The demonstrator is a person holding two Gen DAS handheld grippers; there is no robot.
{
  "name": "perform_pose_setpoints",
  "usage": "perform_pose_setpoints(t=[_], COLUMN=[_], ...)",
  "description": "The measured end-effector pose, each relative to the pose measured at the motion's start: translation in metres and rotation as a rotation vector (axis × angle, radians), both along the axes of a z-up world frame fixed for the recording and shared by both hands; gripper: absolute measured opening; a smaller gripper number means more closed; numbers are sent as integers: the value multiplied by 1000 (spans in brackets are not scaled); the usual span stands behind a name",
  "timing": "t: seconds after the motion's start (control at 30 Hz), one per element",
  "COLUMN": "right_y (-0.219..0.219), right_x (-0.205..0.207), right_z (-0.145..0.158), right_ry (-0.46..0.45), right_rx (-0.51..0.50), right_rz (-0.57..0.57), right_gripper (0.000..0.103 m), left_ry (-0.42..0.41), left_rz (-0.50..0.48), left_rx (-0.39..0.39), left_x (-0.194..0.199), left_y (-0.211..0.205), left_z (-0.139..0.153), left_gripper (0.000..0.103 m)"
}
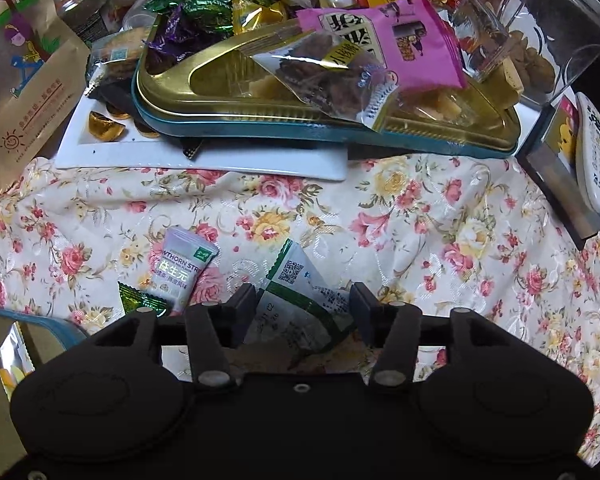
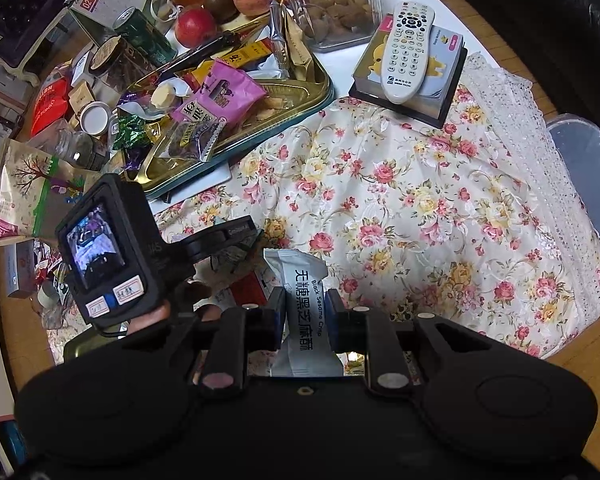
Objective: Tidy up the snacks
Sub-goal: 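Close the left gripper on the green-white packet and lift it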
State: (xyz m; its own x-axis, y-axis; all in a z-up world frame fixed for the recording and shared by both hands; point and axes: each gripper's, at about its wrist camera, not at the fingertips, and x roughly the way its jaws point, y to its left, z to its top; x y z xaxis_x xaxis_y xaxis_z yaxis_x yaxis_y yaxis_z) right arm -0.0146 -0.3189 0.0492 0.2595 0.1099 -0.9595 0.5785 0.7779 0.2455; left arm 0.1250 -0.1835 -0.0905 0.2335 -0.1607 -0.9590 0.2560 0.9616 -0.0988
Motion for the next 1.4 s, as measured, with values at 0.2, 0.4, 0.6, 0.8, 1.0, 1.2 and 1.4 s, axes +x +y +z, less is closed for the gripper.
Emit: perform_pose_setpoints(t=[0.2, 0.4, 0.6, 0.8, 1.0, 1.2, 1.4], right_y=[3, 5, 3, -4, -11, -7, -4], right_x=[1, 3, 3, 2, -3, -2, 0], right_z=[-3, -5, -5, -4, 0, -2, -5], right_ry=[13, 29, 27, 24, 13, 23, 31], right_rx=[-8, -11, -10, -3, -5, -10, -21], right_rz=[4, 10, 13, -8, -33, -22, -7], right_gripper=[22, 22, 22, 22, 22, 22, 22], left_ry=[16, 35, 19, 97, 48, 67, 57], left_rz=[6, -27, -78, -18, -89, -118, -87], left_rx=[-1, 27, 63, -46, -99, -64, -28], left_x=[-4, -13, -27, -16, -13, -17, -14], left_y=[-4, -8, -21, 0, 12, 14, 13], left_z=[-8, -16, -11, -3, 20, 8, 3], left_gripper=[63, 63, 43, 44, 47, 49, 51])
